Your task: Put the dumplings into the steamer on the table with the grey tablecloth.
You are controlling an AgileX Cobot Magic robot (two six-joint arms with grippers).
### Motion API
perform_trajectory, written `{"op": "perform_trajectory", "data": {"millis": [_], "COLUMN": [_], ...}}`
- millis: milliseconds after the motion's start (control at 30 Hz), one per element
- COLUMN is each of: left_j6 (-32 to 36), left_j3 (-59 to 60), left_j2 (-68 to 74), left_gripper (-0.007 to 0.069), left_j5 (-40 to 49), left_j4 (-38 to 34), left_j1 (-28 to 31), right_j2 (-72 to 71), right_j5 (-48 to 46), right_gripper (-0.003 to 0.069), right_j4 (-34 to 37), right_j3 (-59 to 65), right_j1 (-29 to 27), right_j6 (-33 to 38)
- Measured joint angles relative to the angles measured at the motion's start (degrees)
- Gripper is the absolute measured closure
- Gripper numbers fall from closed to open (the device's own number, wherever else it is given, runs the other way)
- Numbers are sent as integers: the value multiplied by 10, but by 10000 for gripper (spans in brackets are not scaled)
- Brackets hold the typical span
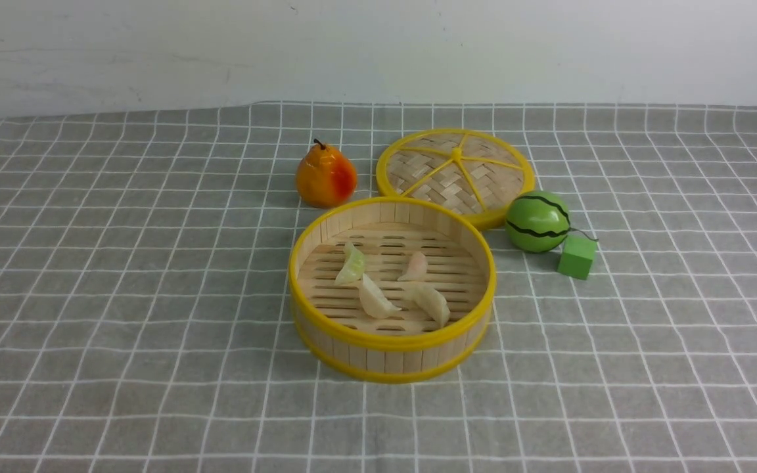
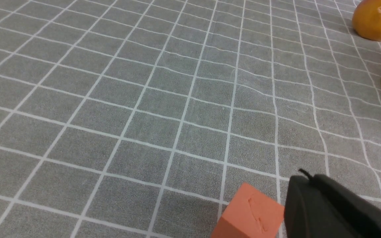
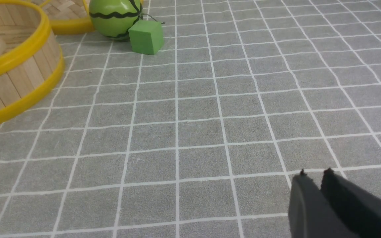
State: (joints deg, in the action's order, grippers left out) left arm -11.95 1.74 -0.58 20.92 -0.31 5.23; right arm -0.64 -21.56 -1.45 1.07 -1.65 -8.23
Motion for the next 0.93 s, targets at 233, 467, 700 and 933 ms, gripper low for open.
{"op": "perform_trajectory", "data": {"millis": [233, 467, 700, 933], "left_j6": [0, 0, 0, 0], "left_j3": [0, 0, 0, 0], "left_j2": [0, 0, 0, 0], "left_gripper": [638, 633, 627, 620], "left_j5": [0, 0, 1, 1], "left_j4": [0, 0, 0, 0], "left_j1": [0, 0, 0, 0], "right_j2": [0, 0, 0, 0], "right_j5": [0, 0, 0, 0], "right_gripper": [575, 565, 561, 552], "right_j4": [0, 0, 0, 0], "right_j3": [0, 0, 0, 0], "right_j1": [0, 0, 0, 0], "right_j6": [0, 0, 0, 0]}}
